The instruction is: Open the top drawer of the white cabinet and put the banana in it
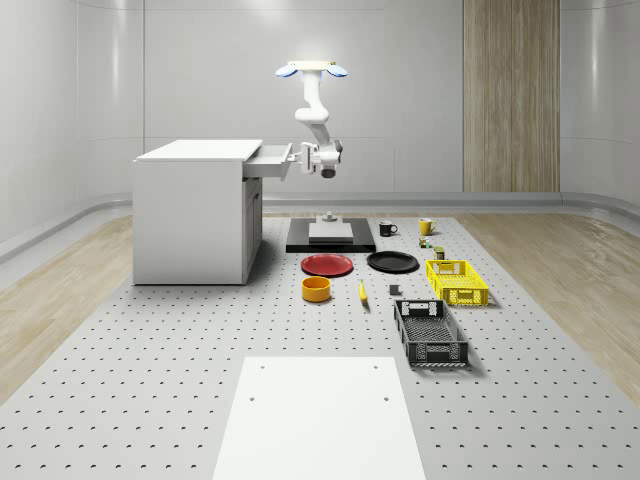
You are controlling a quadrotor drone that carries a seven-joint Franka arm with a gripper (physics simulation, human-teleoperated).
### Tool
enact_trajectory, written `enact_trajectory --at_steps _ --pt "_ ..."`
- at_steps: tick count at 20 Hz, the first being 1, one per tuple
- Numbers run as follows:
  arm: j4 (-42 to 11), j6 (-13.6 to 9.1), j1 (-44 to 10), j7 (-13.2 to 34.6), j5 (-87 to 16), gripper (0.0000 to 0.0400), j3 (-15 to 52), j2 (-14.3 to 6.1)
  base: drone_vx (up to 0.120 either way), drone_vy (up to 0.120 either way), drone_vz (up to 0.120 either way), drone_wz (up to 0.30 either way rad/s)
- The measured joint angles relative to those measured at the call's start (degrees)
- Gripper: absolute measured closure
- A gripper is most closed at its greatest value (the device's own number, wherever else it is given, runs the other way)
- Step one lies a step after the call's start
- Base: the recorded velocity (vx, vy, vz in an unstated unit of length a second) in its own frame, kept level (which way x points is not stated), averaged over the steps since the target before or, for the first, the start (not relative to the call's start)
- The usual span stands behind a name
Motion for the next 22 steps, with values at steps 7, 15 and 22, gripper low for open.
enact_trajectory --at_steps 7,15,22 --pt "2.1 -2.9 1.0 0.6 -4.1 0.0291 -5.4 -0.5 0.0 0.0 0.0 0.0" --pt "3.6 -3.8 3.0 1.4 -7.1 0.0084 -9.2 -1.4 0.0 0.0 0.0 0.0" --pt "3.8 -2.9 4.7 2.2 -8.5 0.0015 -10.6 -2.7 0.0 0.0 0.0 0.0"
